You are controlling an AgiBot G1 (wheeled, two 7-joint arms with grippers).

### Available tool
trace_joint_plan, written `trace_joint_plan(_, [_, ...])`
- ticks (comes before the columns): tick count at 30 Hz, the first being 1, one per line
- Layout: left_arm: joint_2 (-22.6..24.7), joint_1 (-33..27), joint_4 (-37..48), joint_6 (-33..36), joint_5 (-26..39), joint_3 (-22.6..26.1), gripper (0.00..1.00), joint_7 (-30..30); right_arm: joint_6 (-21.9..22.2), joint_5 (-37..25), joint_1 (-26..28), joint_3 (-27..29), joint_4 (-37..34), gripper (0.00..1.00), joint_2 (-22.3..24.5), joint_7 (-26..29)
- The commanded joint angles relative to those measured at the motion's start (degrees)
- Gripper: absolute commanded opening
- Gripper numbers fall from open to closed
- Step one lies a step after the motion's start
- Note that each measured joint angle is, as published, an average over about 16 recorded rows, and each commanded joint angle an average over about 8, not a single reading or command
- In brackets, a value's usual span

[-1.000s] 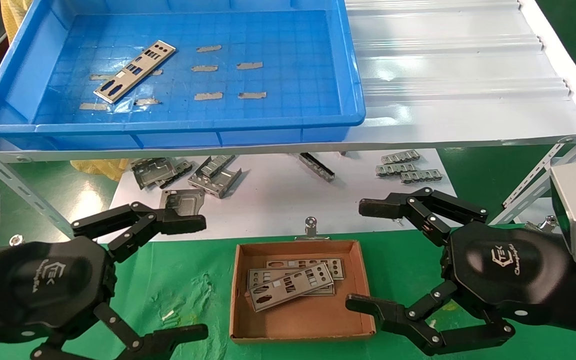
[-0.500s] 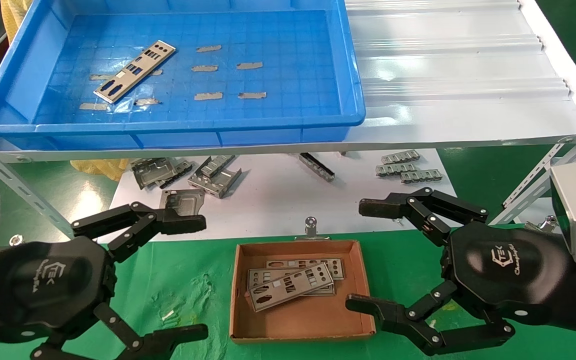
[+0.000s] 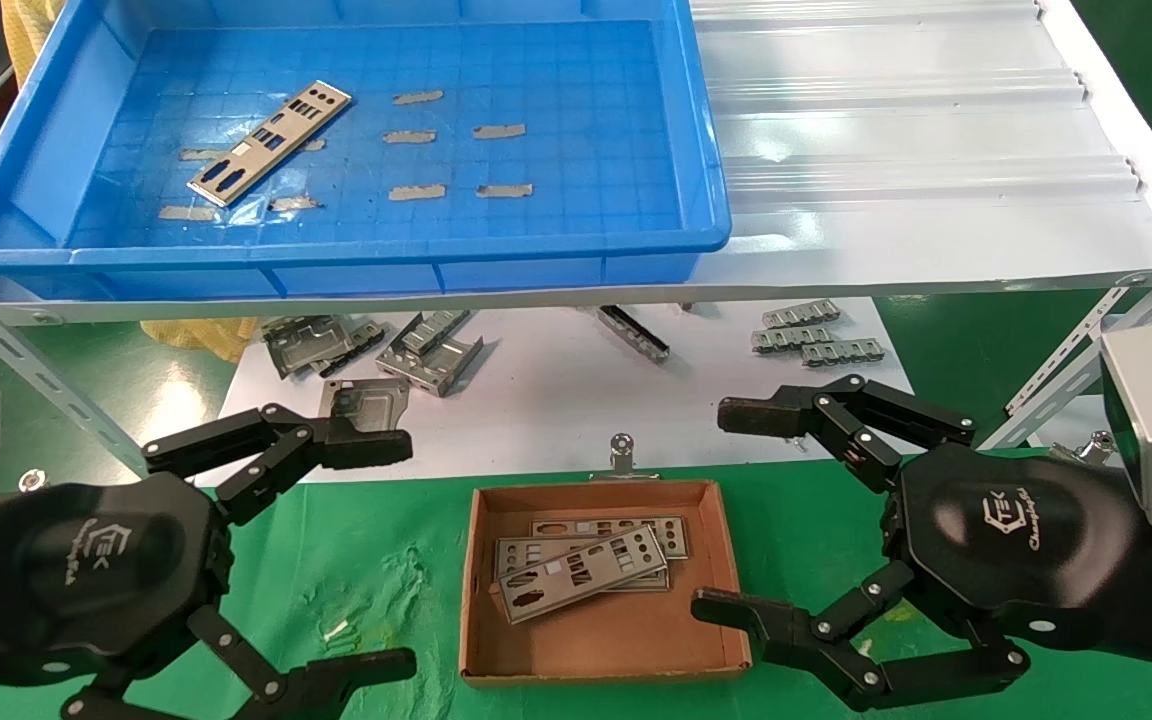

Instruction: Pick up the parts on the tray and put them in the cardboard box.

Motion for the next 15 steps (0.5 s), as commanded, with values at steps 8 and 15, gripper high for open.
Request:
trace_joint_plan(8, [0.0,0.0,0.0,0.0,0.0,0.0,1.0,0.0,0.0,0.0,0.0,0.0,0.0,1.0,0.0,0.0])
trace_joint_plan(15, [0.0,0.0,0.0,0.0,0.0,0.0,1.0,0.0,0.0,0.0,0.0,0.0,0.0,1.0,0.0,0.0])
